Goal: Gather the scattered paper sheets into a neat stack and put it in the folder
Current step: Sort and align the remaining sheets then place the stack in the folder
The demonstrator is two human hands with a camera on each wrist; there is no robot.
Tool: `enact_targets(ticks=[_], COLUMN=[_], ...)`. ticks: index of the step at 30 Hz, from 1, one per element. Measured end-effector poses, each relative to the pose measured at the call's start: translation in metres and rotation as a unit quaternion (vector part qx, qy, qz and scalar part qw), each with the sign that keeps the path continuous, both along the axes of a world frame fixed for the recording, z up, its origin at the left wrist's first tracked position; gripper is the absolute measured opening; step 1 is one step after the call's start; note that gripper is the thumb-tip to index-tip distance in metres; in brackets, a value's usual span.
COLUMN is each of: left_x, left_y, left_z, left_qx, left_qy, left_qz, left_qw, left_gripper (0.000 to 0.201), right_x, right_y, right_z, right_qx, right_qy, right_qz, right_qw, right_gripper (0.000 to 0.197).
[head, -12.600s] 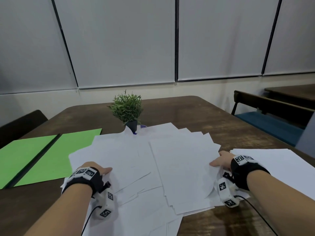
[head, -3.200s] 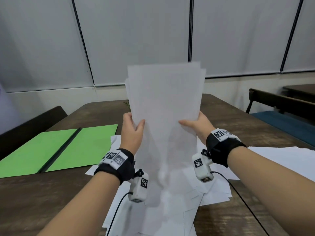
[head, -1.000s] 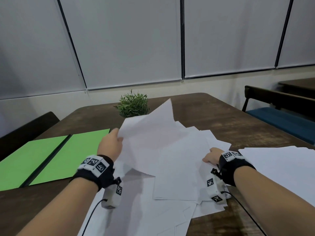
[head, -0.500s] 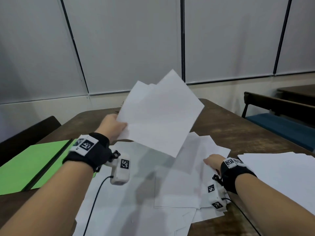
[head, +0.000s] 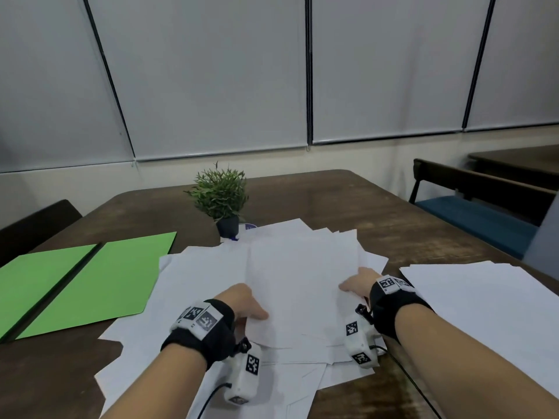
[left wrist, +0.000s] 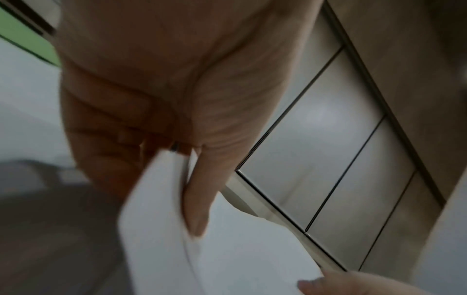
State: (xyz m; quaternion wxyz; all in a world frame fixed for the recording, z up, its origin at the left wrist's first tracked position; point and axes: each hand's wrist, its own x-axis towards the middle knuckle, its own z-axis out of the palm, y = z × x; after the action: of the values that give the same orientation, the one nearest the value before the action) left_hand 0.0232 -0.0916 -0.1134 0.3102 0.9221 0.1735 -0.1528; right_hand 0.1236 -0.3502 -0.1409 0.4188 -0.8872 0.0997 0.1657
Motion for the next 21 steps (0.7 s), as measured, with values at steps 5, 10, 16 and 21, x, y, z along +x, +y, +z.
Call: enact_targets(ticks=[5,10,16,21], left_x=[-0.002,-0.005,0.0,-0.004], left_y=[0.006,0.016,0.03,0.035], left_z=[0.013,0.006,0.029,0.085], left_qx=[0.055,-0.101,-0.372,-0.304], left_qy=[-0.014,-0.116,-0.321,-0.494], left_qz=[0.025,0.113,0.111,0.112], left_qw=[0.998,0.982,0.864,0.807], left_gripper=[0.069,0.072,0.058,0.057], right_x=[-0.009,-0.02,-0.035,-0.039], right_y=[0.0,0.0,0.03,0.053], right_z=[-0.001,0.013,0.074,0.122], right_qx=[0.025,0.243,0.345,0.383], right_qy=[-0.059,-0.129,-0.205,-0.279], right_qz=[0.045,0.064,0.114,0.115], right_qw=[0.997,0.959,0.909,0.873], right_gripper=[0.044,0.037,0.041,0.042])
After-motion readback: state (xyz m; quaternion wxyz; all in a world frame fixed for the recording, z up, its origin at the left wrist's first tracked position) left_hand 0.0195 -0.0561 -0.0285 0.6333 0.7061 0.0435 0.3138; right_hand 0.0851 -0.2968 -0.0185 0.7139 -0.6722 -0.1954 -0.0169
